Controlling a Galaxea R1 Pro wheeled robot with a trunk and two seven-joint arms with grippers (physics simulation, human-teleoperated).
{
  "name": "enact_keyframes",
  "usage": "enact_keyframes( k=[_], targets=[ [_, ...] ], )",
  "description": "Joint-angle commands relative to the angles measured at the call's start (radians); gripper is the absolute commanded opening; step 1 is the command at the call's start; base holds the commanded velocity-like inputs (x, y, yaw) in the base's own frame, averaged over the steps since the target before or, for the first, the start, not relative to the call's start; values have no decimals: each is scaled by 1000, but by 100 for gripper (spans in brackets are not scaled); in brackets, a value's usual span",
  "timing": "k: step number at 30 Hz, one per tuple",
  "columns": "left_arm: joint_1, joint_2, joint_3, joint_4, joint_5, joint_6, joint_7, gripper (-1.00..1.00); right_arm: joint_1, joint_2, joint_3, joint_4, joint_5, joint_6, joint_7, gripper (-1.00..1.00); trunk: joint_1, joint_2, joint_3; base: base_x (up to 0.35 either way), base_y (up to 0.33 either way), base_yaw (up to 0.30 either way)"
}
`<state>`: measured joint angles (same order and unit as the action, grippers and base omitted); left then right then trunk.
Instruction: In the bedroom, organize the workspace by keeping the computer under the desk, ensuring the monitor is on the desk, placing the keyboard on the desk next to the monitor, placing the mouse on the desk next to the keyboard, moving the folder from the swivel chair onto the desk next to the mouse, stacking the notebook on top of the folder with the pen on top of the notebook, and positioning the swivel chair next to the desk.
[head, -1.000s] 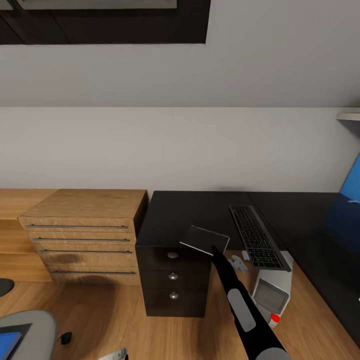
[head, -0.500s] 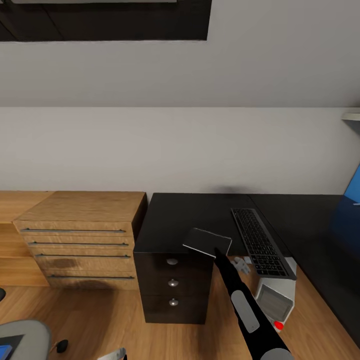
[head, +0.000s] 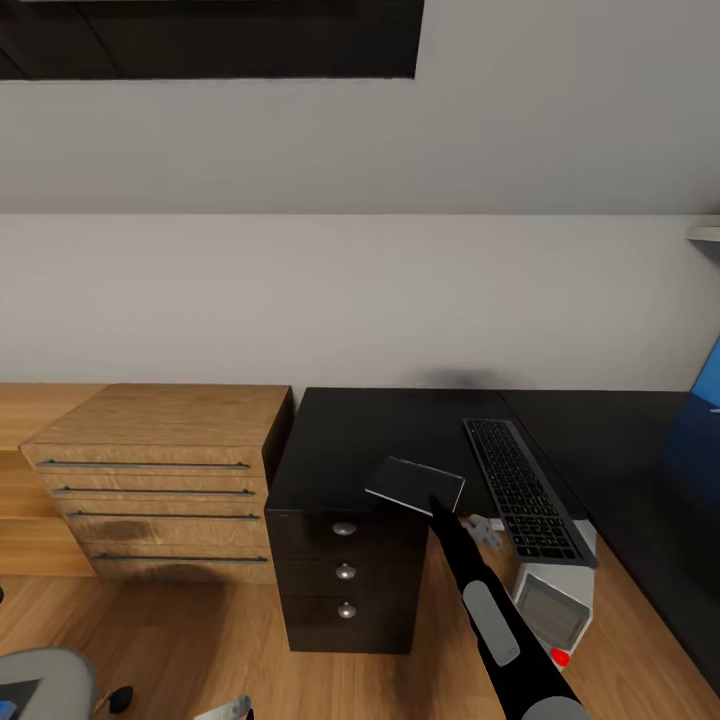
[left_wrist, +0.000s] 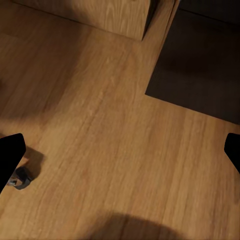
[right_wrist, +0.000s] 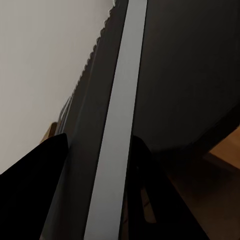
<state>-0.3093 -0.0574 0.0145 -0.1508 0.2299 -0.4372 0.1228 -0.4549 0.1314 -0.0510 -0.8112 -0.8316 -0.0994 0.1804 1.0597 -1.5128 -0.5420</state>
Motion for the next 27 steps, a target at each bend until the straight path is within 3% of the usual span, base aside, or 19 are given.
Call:
enact_keyframes(
  k=[1,18,27],
  targets=[
    [-1,0,1,1,2,-3,1,100,-1,1,-3,1,-11,0,8,-100,0,0,-1,15,0,0],
    [-1,-1,4,0,3,-3,1,100,-1,2,-3,3,-12,0,8,-100,0,0,-1,3,0,0],
    [-1,-2,5,0,3,-3,3,100,-1,2,-3,3,-11,0,6,-100,34,-63,-29,0,0,0]
  ],
)
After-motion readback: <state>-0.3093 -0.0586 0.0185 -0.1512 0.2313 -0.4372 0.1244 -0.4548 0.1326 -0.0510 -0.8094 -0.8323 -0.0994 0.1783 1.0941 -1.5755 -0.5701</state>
